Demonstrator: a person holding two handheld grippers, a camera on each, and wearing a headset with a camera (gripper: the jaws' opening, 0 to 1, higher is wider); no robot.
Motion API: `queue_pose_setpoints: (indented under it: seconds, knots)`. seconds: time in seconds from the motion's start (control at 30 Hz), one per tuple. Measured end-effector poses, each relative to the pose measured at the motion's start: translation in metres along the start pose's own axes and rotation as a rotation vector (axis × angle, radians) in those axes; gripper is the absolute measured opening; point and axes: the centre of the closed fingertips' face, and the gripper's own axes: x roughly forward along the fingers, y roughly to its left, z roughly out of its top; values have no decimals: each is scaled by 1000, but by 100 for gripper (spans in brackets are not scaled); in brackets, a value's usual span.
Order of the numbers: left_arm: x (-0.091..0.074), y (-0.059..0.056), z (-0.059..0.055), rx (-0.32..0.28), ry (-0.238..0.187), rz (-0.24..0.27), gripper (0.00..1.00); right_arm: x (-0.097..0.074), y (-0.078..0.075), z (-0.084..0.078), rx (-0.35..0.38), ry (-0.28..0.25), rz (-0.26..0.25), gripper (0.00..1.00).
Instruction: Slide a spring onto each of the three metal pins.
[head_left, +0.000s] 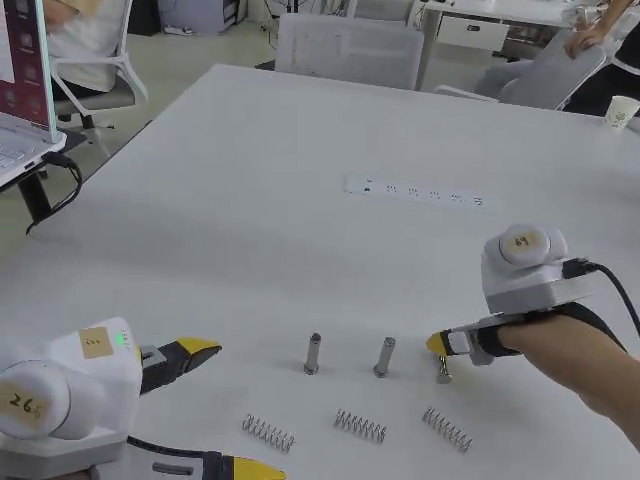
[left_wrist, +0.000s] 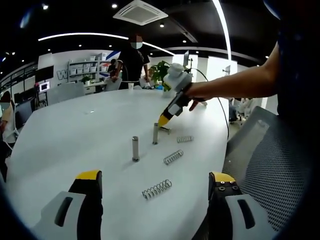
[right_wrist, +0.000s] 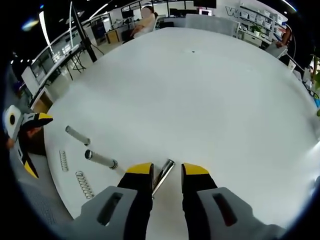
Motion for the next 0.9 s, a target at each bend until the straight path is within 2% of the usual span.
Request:
queue_pose_setpoints:
  seconds: [0.1,0.37,0.73,0.9]
  knots:
    - [0,1,0,-2,-2,0,84,2,-1,1,0,3,-21,19]
    - [2,0,-2,-4,1,-5,83,5,0,-6,12,68,-56,11]
    - [0,2,-3,-10,1,1,82,8,3,-5,-45,98,-94,10]
    - [1,2,-4,-9,4,-2,81,8,3,-5,-80,129,-124,9]
